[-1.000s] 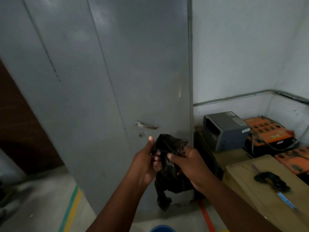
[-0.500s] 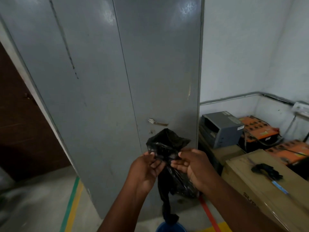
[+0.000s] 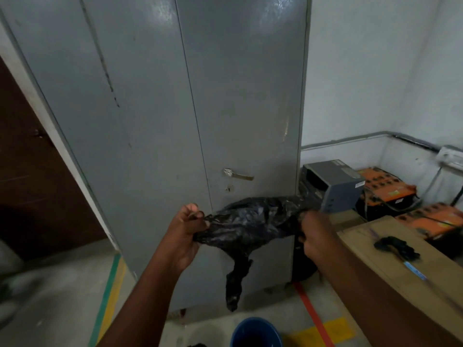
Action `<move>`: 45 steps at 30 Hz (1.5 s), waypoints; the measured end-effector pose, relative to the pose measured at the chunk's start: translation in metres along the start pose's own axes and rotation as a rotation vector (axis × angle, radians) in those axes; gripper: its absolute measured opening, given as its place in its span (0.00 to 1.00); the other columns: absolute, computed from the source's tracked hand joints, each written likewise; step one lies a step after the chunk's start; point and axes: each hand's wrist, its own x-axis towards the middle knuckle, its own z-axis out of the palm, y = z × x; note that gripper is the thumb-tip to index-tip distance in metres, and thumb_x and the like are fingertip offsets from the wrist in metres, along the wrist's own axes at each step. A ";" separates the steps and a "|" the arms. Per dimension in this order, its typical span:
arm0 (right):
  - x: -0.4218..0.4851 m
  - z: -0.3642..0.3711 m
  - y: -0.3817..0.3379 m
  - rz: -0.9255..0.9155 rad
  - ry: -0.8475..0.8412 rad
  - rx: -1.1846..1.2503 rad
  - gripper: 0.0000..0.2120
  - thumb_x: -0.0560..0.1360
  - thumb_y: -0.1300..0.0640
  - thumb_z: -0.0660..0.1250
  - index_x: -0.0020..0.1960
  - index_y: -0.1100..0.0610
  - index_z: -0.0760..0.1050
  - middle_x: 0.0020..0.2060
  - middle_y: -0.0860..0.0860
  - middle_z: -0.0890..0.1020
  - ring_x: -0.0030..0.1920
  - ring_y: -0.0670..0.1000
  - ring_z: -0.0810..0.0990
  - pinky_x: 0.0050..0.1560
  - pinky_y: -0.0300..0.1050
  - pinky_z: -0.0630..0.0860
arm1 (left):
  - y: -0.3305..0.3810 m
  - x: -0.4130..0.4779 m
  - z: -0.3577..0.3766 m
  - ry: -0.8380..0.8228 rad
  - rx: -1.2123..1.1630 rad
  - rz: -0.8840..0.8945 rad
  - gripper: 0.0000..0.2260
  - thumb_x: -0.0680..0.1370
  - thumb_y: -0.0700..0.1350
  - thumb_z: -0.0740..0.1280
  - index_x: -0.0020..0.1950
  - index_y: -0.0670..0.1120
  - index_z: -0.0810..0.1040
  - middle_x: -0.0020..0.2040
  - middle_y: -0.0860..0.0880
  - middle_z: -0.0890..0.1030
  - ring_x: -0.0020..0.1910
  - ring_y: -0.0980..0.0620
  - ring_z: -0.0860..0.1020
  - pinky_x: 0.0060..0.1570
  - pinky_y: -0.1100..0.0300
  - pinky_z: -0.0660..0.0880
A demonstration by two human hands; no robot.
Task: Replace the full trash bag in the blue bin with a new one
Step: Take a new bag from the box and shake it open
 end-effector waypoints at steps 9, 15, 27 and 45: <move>0.019 -0.018 -0.008 -0.427 -0.200 -0.308 0.17 0.70 0.74 0.57 0.34 0.54 0.70 0.30 0.58 0.70 0.23 0.50 0.68 0.22 0.37 0.63 | 0.021 0.020 -0.025 0.065 1.362 0.227 0.13 0.66 0.30 0.63 0.41 0.40 0.86 0.40 0.39 0.84 0.40 0.40 0.82 0.37 0.63 0.73; 0.028 -0.015 -0.037 -0.672 -0.351 -1.521 0.12 0.69 0.66 0.63 0.44 0.57 0.84 0.47 0.56 0.84 0.46 0.56 0.82 0.47 0.45 0.78 | 0.031 0.027 -0.015 0.090 1.662 0.146 0.25 0.75 0.36 0.64 0.71 0.34 0.64 0.65 0.32 0.73 0.62 0.34 0.74 0.59 0.49 0.73; 0.034 -0.021 -0.027 -1.060 -0.393 -1.747 0.13 0.73 0.59 0.65 0.57 0.54 0.78 0.50 0.57 0.83 0.48 0.59 0.82 0.51 0.52 0.80 | 0.026 0.015 -0.019 -0.285 1.953 0.310 0.32 0.75 0.40 0.67 0.78 0.46 0.61 0.70 0.38 0.73 0.63 0.38 0.76 0.60 0.54 0.73; 0.072 -0.052 -0.003 -1.025 0.029 -1.556 0.36 0.69 0.54 0.70 0.74 0.50 0.61 0.71 0.60 0.65 0.61 0.65 0.75 0.52 0.56 0.77 | -0.004 0.025 -0.051 0.186 1.039 0.254 0.37 0.75 0.42 0.71 0.76 0.61 0.55 0.65 0.45 0.77 0.56 0.43 0.80 0.48 0.43 0.82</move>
